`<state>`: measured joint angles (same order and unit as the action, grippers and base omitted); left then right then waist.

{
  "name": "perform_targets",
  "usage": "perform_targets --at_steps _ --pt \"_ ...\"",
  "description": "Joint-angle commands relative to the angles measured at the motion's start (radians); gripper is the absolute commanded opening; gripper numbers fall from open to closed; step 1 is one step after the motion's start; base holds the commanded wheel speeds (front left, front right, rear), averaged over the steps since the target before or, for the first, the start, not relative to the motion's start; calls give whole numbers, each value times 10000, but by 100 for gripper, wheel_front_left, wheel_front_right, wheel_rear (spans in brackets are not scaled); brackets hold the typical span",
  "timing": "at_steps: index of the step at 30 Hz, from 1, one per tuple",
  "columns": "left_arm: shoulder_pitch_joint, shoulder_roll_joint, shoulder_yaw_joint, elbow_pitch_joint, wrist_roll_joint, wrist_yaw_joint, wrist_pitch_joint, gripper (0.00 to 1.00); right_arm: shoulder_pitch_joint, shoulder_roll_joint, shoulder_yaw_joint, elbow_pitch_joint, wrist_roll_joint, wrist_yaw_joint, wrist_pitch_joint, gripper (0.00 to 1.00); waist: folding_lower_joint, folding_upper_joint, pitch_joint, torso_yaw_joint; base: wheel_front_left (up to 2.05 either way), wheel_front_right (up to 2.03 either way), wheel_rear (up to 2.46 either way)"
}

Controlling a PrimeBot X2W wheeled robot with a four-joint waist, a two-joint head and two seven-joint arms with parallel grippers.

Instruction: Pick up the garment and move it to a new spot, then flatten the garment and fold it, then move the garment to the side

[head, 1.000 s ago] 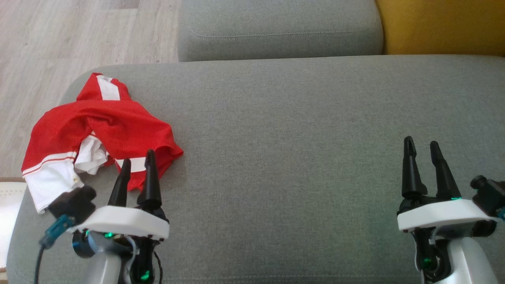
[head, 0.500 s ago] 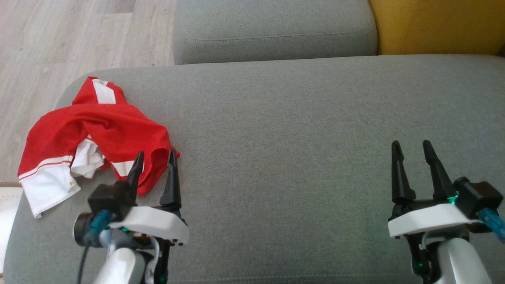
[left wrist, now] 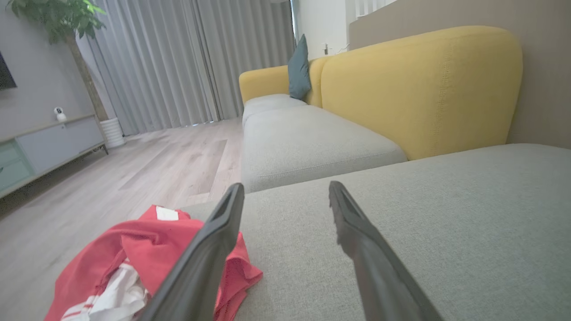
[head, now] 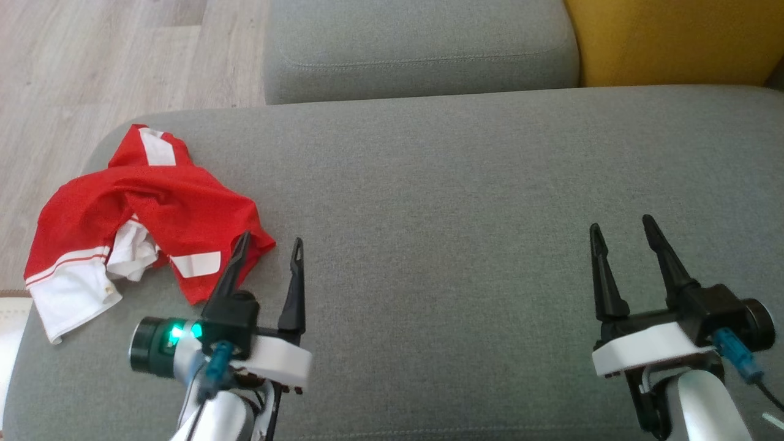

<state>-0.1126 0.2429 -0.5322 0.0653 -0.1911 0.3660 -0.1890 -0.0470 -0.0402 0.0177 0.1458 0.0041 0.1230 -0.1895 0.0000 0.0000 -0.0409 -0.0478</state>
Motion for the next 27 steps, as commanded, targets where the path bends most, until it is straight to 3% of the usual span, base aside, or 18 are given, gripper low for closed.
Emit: perform_targets --at_steps 1,7,11,18,27 --pt "-728 269 87 -336 402 196 -185 100 -262 -87 250 -417 -426 65 -166 100 0 0 -22 -1 0 0 0" --pt "-737 202 -48 -758 374 878 -360 100 -273 -91 299 -481 -651 69 -348 100 0 0 -74 13 0 0 0" --pt "-584 123 112 -1021 133 919 -448 100 -242 -93 272 -296 -198 71 -437 100 0 0 -87 27 0 0 0" --pt "-40 -244 636 -871 8 403 -653 100 -294 -98 335 658 1081 75 -501 100 0 0 -146 40 0 0 0" --pt "184 -763 1098 121 411 -439 -728 100 -514 -100 533 1470 1477 77 -458 100 0 0 -168 16 0 0 0"
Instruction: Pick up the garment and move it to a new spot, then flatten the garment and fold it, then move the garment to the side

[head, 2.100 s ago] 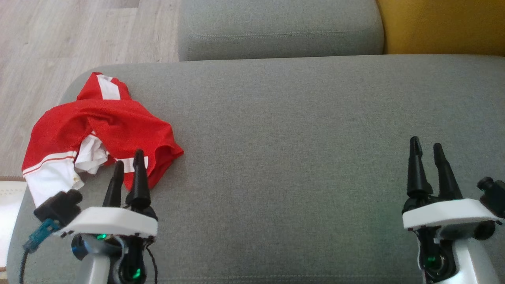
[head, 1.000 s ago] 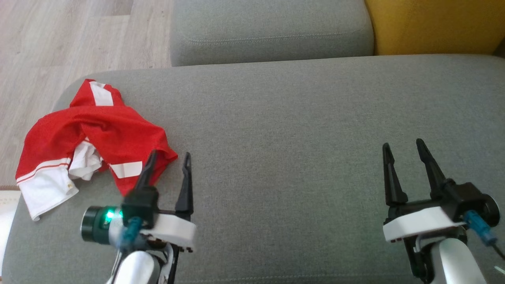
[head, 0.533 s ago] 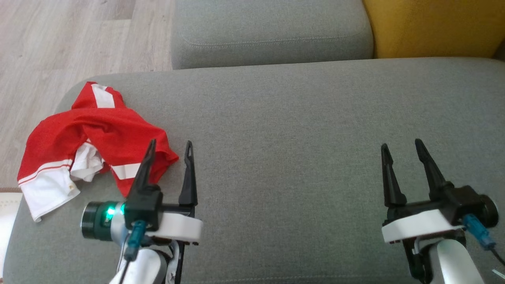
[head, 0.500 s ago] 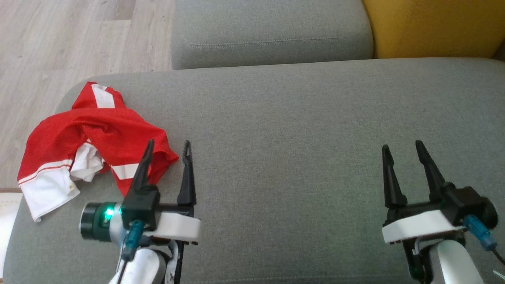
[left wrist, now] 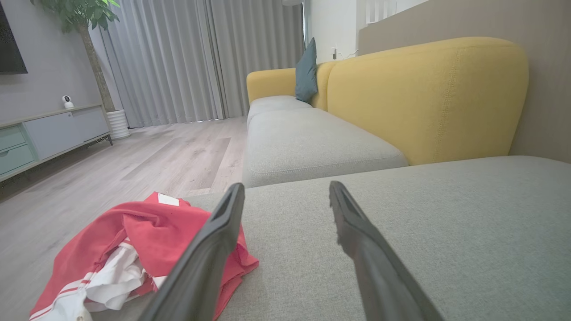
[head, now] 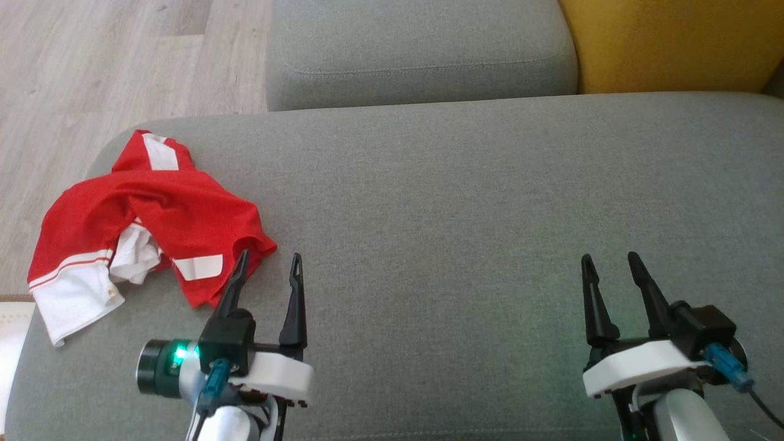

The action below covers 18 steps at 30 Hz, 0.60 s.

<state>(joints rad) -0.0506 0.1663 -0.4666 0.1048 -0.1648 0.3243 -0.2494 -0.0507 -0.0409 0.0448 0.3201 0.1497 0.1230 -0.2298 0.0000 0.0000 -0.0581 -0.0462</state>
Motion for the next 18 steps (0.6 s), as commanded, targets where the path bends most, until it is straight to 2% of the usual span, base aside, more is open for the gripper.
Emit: perform_targets --at_steps 1,8,18 --pt "-434 -47 502 -234 196 -84 -124 100 -493 -93 269 -237 18 77 -60 100 0 0 7 3 0 0 0" --pt "-369 -375 891 -17 495 -490 -124 100 -568 -93 357 -5 153 77 -10 100 0 0 19 27 0 0 0" --pt "-305 -621 1275 -3 786 -784 -124 100 -614 -93 336 25 121 77 -80 100 0 0 46 155 0 0 0"
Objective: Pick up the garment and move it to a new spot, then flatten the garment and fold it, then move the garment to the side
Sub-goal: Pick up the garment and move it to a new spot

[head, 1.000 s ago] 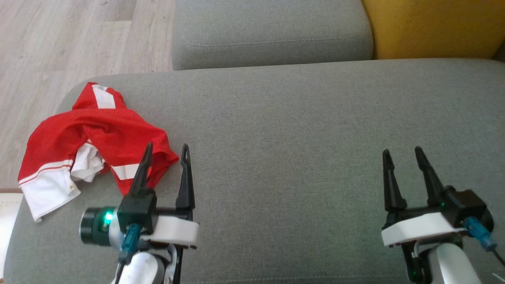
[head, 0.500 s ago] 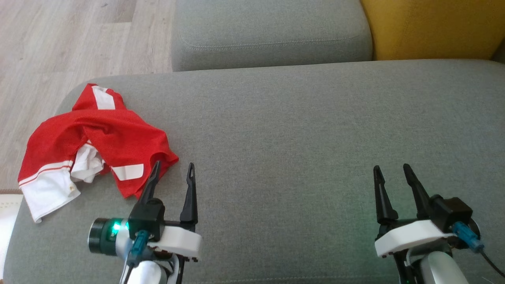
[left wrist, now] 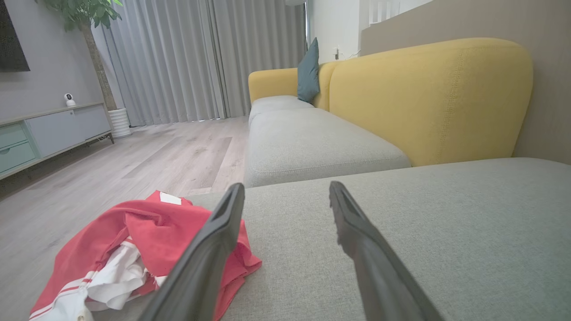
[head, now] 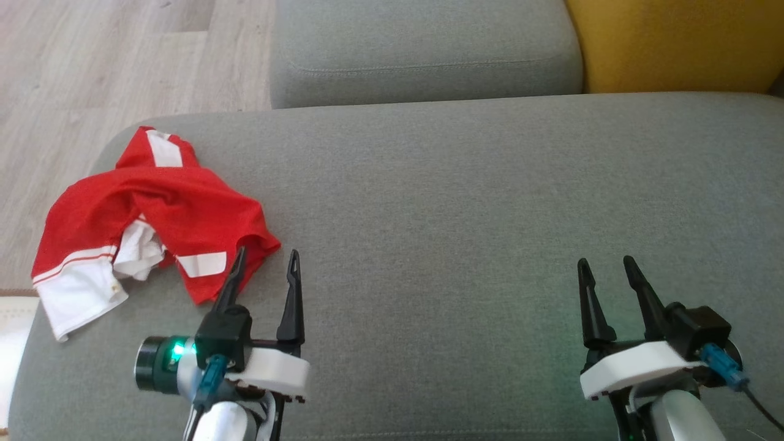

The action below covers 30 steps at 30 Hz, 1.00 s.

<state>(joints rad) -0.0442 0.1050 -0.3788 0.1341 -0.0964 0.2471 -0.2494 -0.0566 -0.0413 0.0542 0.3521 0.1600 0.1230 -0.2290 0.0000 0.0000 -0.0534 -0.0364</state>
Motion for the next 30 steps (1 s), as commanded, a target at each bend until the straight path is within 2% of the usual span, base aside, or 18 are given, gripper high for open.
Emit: perform_targets --at_steps 1,10,30 --pt "-365 -23 433 -286 121 -35 -124 100 -553 -89 266 -295 13 77 -95 100 0 0 -7 112 0 0 0" --pt "-257 -103 758 -260 272 -90 -124 100 -449 -89 499 -303 98 77 -123 100 0 0 -106 845 0 0 0" --pt "129 42 1195 -347 504 -361 -124 100 -150 -89 996 -86 592 77 -249 100 0 0 -325 3760 0 0 0"
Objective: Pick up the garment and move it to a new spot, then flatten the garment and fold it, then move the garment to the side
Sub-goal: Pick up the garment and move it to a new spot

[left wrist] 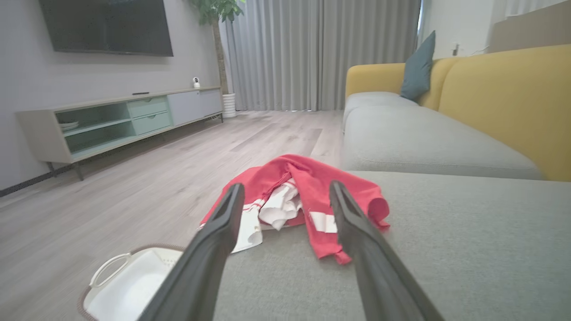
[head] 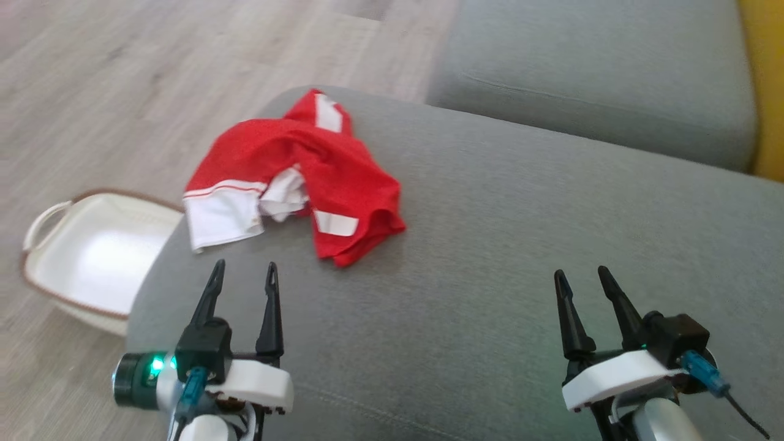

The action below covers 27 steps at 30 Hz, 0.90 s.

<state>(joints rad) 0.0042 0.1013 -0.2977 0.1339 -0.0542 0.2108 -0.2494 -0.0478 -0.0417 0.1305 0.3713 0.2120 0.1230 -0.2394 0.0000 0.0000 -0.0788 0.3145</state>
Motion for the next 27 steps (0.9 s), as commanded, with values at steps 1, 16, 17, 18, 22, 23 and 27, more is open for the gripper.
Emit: perform_targets --at_steps 1,16,17,18,22,23,27 --pt "-326 94 405 -347 87 -4 -124 100 -230 -85 248 -260 98 77 -152 100 0 0 -95 367 0 0 0" --pt "-113 135 779 -485 54 -1 -124 100 -279 -85 609 -73 327 77 -206 100 0 0 -188 738 0 0 0" --pt "-106 130 806 -503 52 7 -124 100 -295 -85 619 -72 324 77 -208 100 0 0 -175 690 0 0 0" --pt "-100 124 830 -520 51 13 -124 100 -310 -85 622 -75 323 77 -209 100 0 0 -160 641 0 0 0" --pt "-140 121 1021 -572 -11 34 -124 100 -349 -85 617 -104 281 77 -213 100 0 0 -67 423 0 0 0" --pt "-163 113 1099 -596 -53 44 -124 100 -361 -85 606 -120 254 77 -214 100 0 0 -28 360 0 0 0" --pt "-286 179 1307 -605 -115 -4 -124 100 -413 -85 497 -184 162 77 -215 100 0 0 128 148 0 0 0"
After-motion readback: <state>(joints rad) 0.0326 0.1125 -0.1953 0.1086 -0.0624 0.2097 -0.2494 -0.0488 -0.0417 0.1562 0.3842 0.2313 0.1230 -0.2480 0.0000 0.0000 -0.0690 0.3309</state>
